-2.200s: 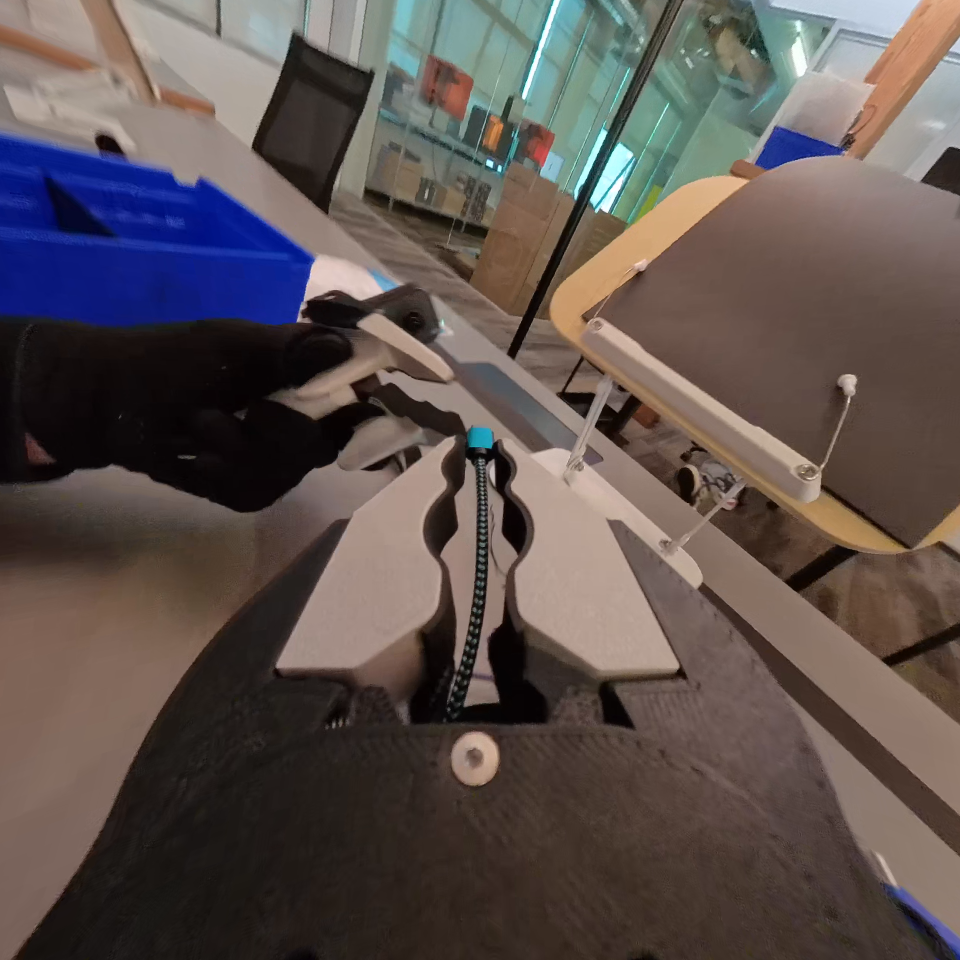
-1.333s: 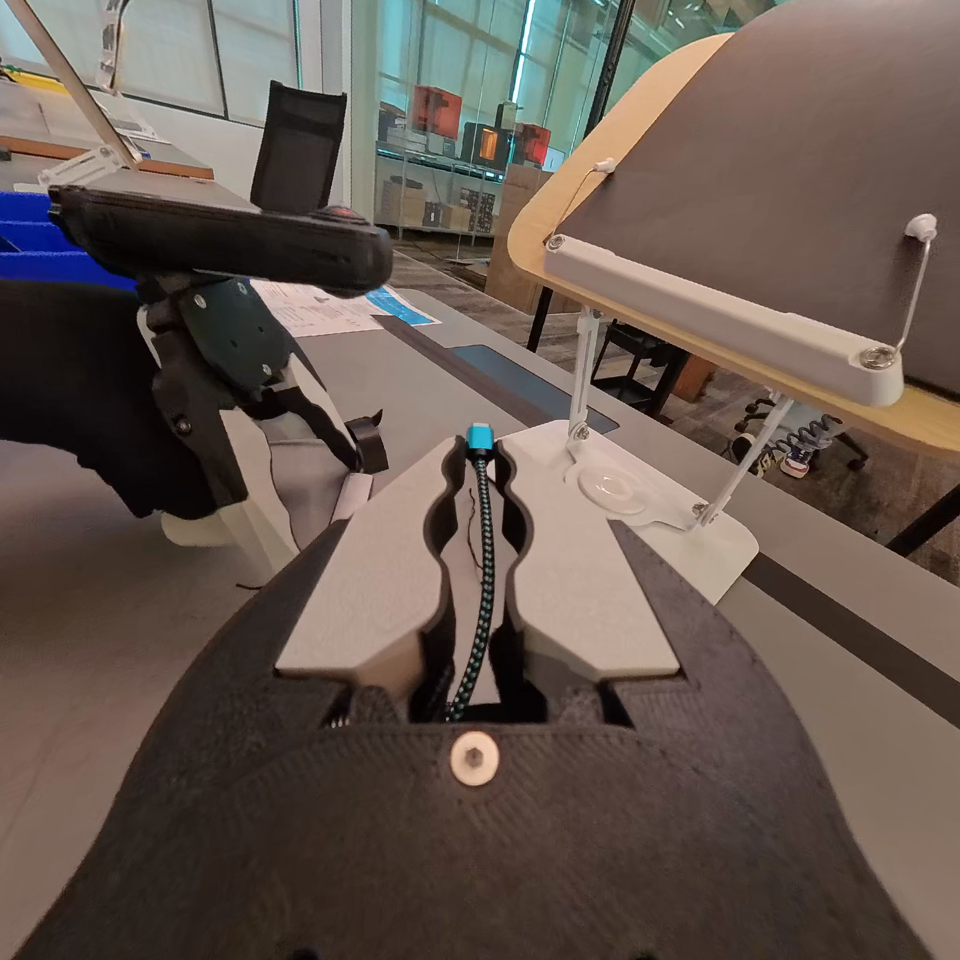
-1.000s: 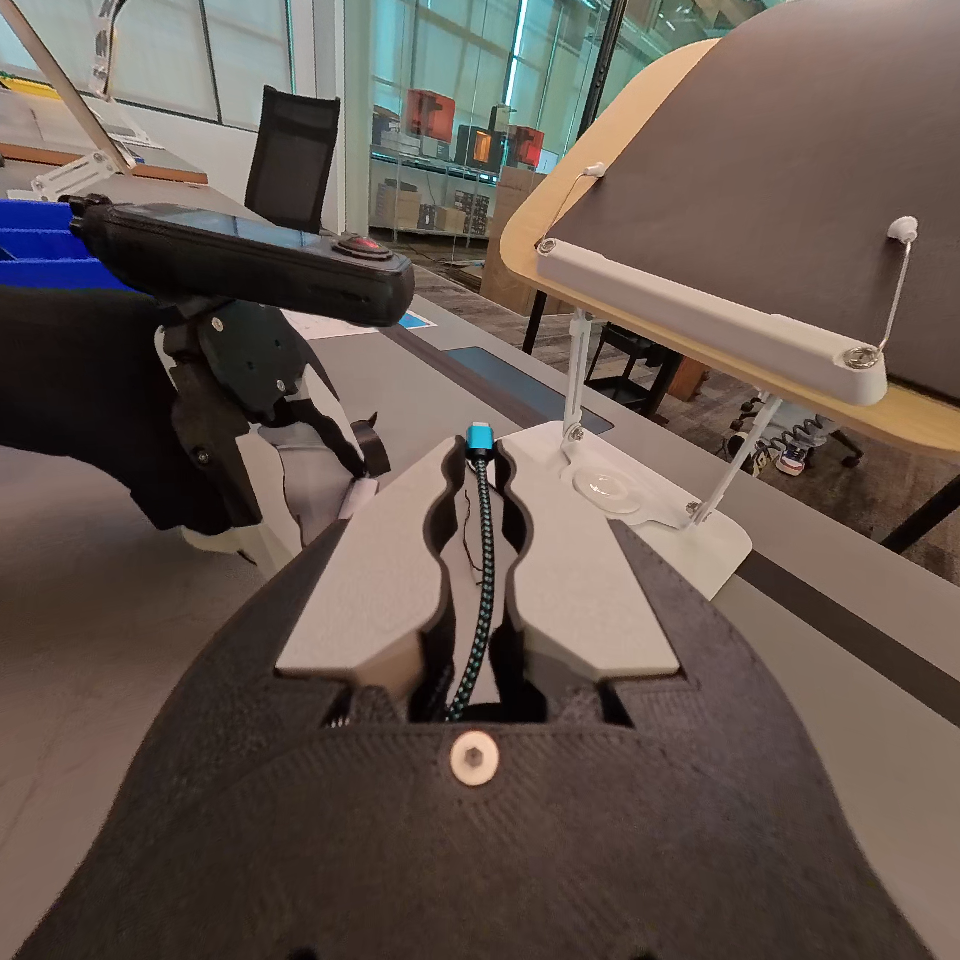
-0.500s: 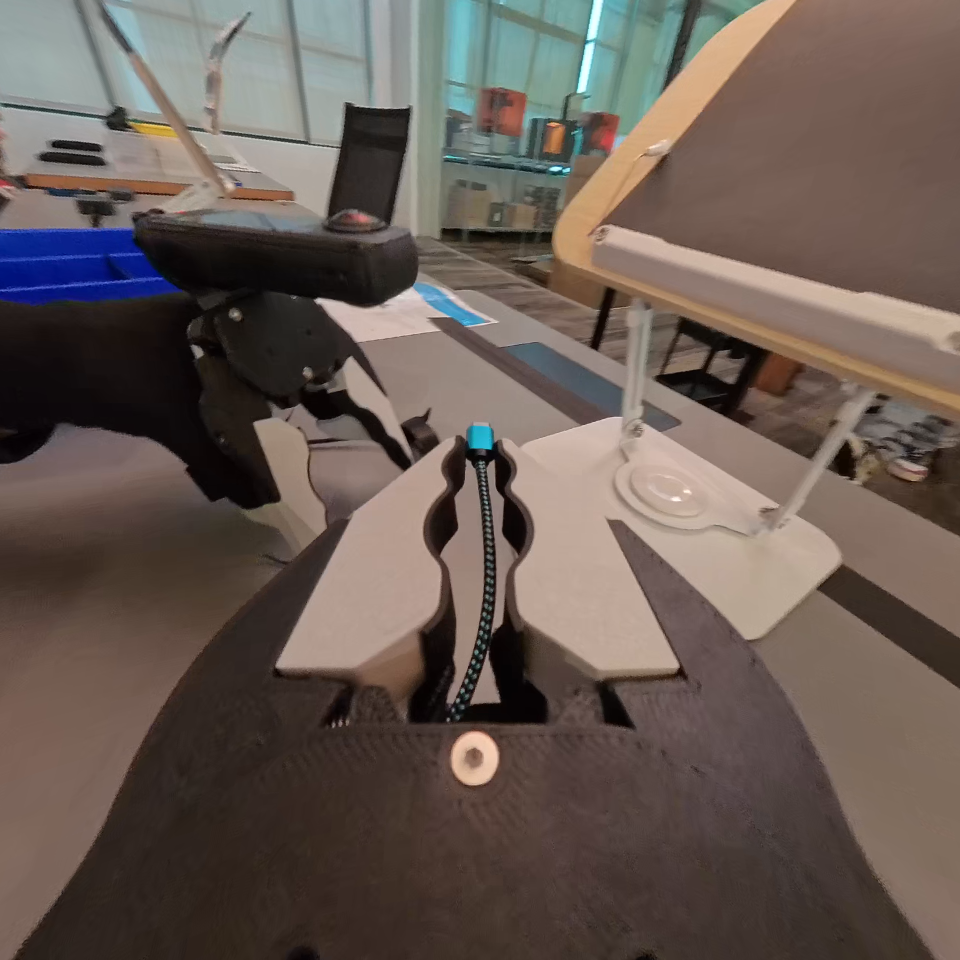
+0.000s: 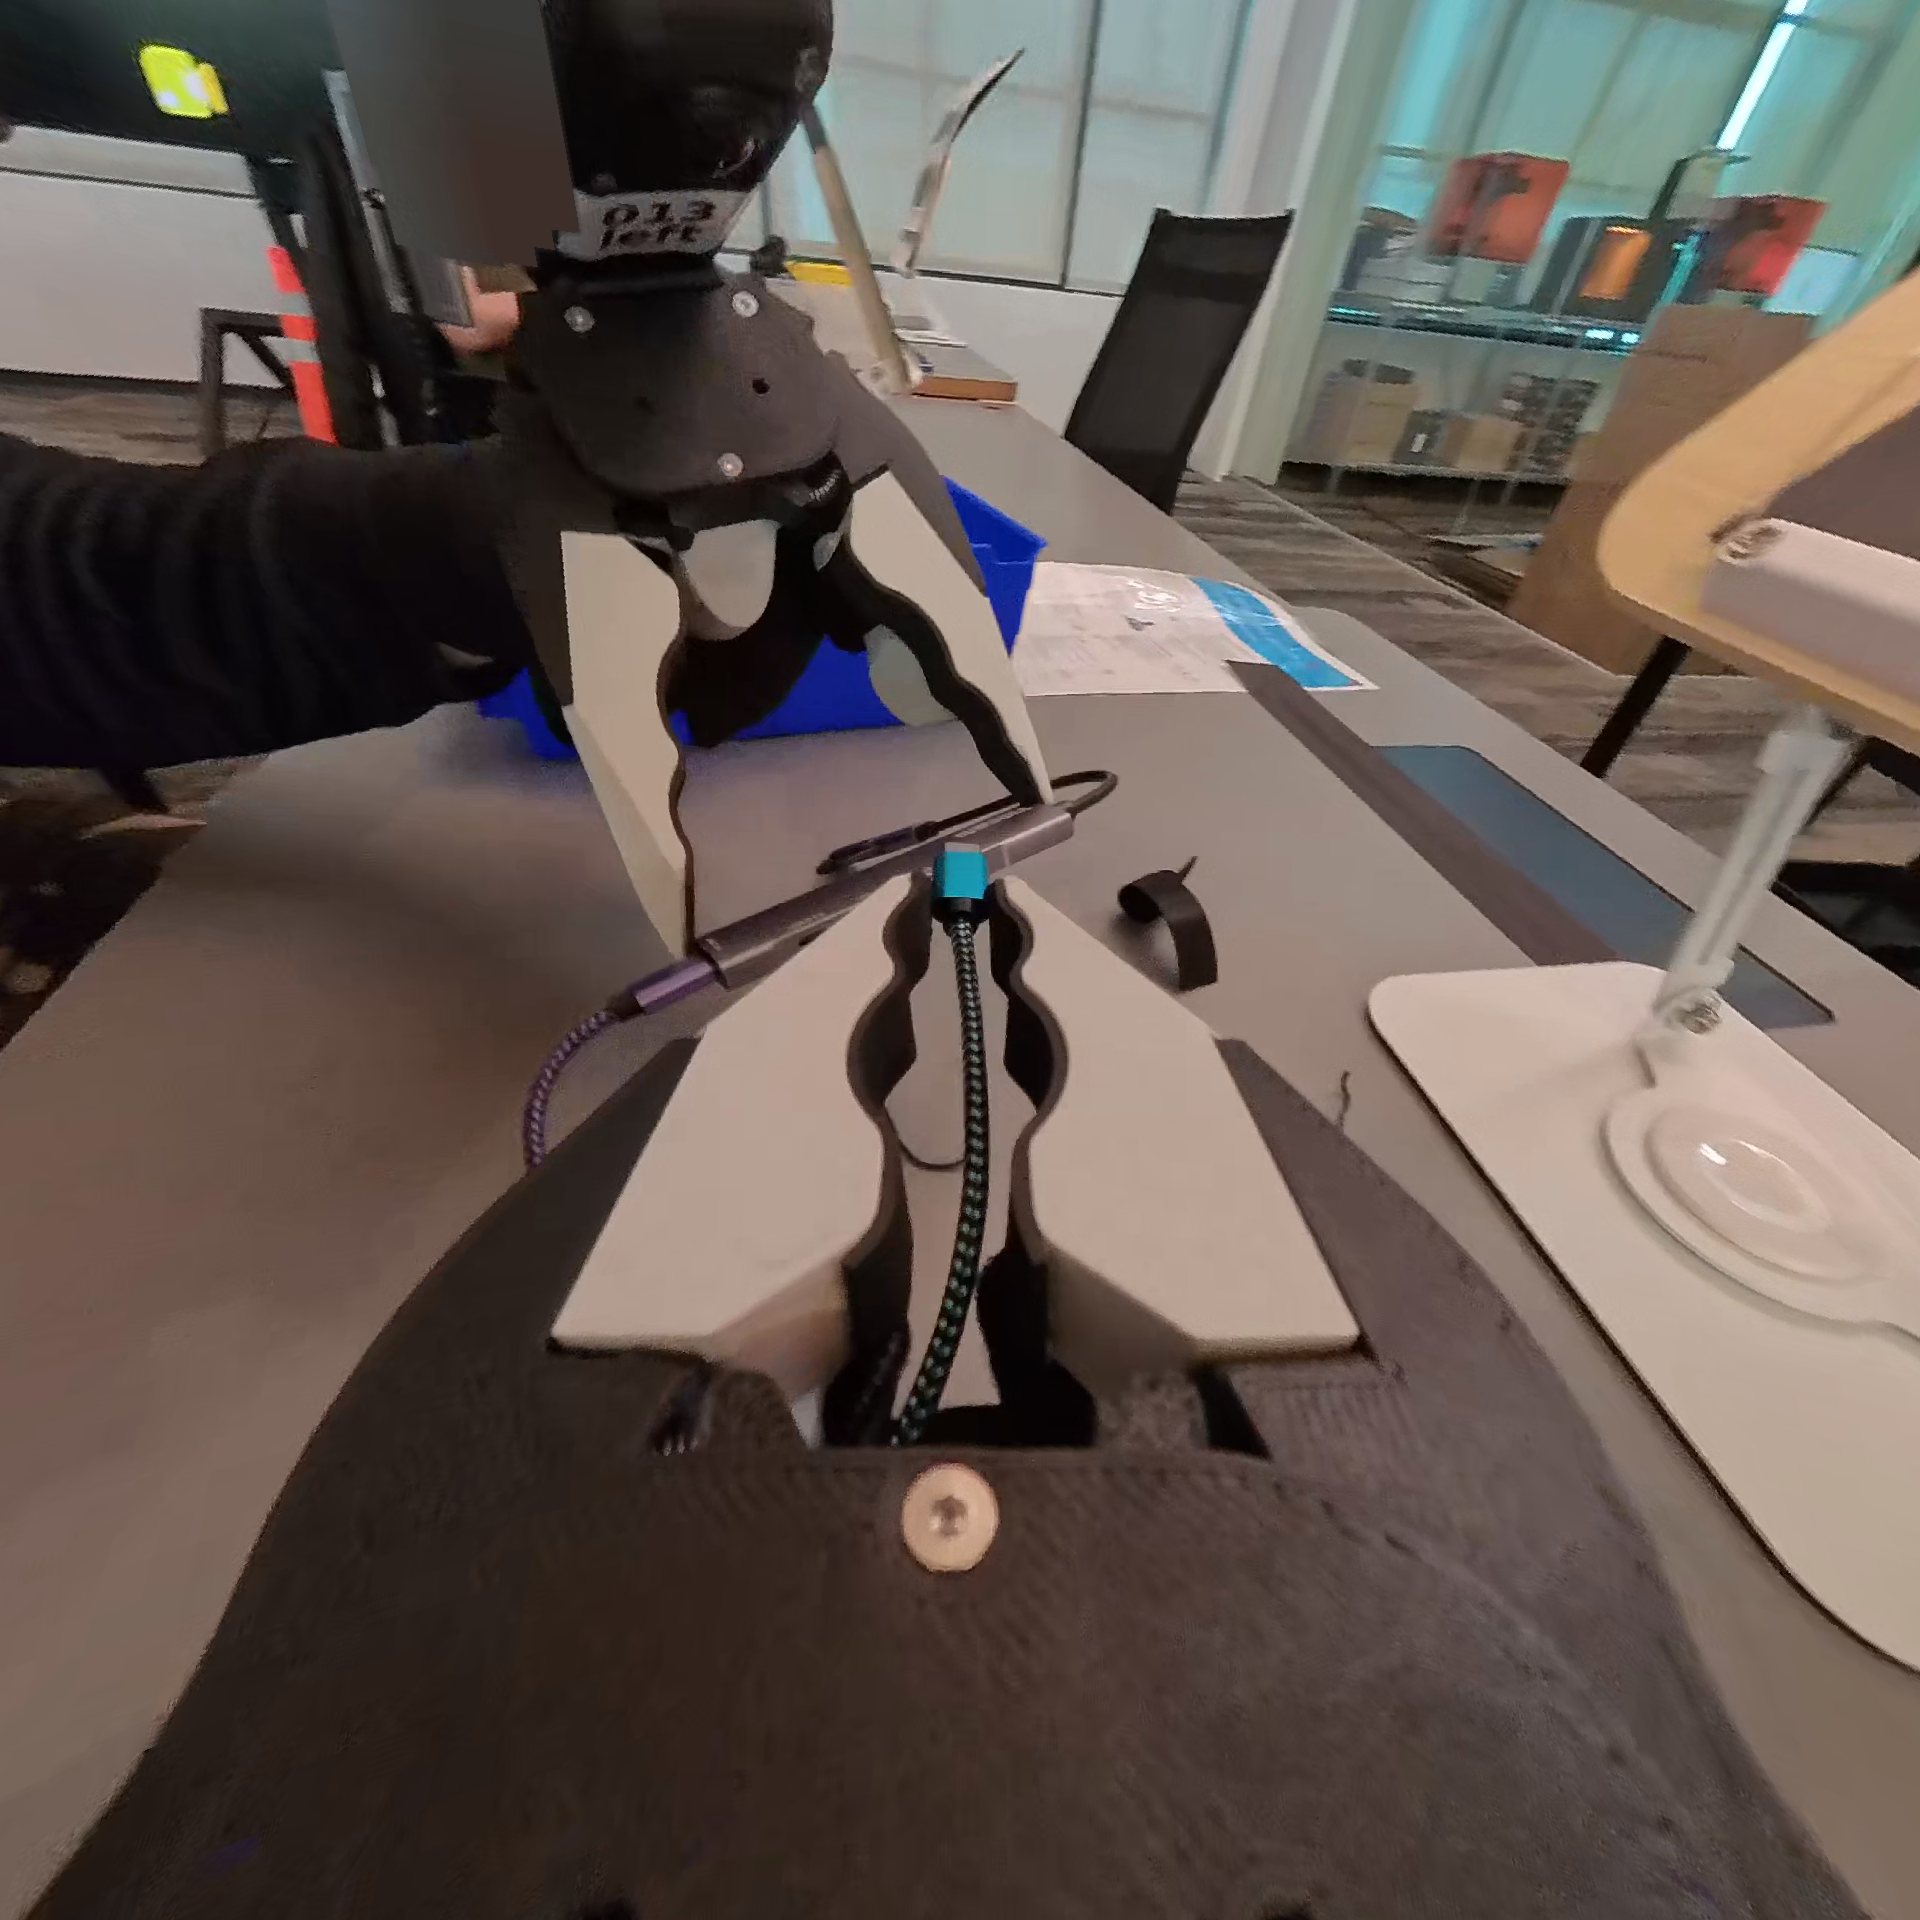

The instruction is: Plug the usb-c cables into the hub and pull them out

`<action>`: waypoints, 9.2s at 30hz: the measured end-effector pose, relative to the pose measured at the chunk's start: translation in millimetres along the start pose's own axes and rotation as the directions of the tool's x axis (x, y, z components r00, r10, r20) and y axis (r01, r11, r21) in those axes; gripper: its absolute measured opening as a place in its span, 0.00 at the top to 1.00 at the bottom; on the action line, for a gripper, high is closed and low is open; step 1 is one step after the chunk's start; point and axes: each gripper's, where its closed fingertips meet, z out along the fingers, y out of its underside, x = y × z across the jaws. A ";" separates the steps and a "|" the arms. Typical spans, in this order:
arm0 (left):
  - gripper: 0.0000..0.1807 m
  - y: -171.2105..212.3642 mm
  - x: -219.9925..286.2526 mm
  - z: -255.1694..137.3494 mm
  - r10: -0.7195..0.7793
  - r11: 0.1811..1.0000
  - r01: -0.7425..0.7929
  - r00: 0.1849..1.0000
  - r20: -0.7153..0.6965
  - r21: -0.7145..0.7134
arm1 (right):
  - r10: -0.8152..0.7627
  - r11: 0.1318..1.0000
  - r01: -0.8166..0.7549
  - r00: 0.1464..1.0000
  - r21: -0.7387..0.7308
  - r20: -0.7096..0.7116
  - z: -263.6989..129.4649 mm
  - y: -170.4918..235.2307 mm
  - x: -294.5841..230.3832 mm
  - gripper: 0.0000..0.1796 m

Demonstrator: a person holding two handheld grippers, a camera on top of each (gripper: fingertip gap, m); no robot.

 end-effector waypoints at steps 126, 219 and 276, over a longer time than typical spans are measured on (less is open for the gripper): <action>0.41 89.6 68.3 17.5 -0.217 0.936 0.196 0.975 -0.042 -0.293 | 0.022 0.246 0.055 0.998 -0.968 0.063 -104.3 144.0 -43.2 0.67; 0.55 36.1 52.5 -23.1 -0.294 0.867 0.270 0.956 -0.008 0.418 | -0.305 0.447 -0.342 0.810 -0.827 -0.500 -334.5 -94.9 65.2 0.92; 0.55 38.2 58.0 -17.1 -0.220 0.913 0.167 0.970 0.106 0.372 | -0.262 0.174 -0.437 0.844 -0.883 -0.469 -336.6 88.0 78.5 0.37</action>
